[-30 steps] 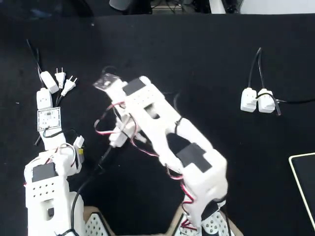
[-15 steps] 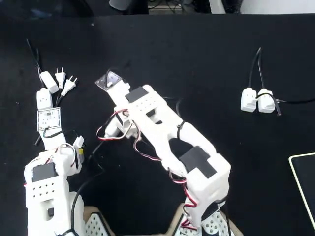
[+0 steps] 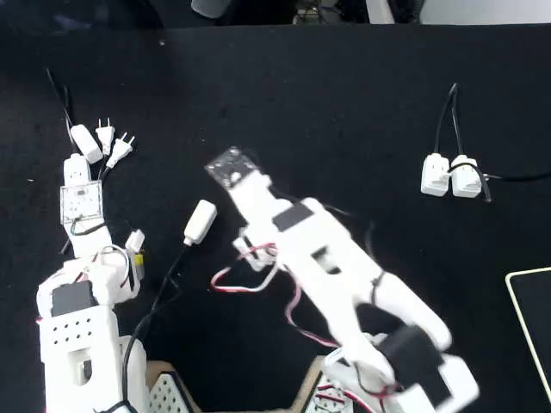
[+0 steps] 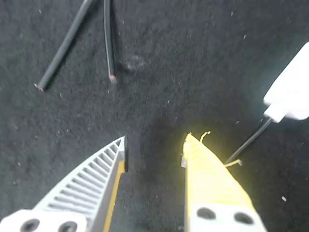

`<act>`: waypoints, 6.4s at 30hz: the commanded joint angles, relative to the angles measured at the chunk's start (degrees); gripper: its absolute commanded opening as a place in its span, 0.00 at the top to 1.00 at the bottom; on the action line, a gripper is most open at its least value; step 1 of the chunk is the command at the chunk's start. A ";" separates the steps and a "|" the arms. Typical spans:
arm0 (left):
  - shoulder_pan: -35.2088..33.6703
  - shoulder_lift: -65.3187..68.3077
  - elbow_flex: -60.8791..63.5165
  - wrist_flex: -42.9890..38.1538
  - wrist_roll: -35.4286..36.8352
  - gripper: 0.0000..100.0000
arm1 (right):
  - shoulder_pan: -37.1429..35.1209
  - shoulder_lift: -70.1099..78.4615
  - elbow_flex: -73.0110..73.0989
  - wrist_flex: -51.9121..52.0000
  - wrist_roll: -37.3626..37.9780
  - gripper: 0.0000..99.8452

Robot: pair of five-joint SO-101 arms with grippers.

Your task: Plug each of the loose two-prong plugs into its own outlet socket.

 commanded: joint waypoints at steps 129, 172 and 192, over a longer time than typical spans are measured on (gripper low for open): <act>13.58 20.31 -23.34 -3.52 10.55 0.73 | -8.97 -44.26 34.24 -32.97 2.46 0.99; 24.66 -2.20 -1.89 -10.55 4.75 0.73 | -9.76 -44.79 26.07 -27.69 1.85 0.99; 24.66 -2.20 -0.31 -10.81 4.75 0.73 | -15.21 -44.79 24.13 -27.60 1.85 0.99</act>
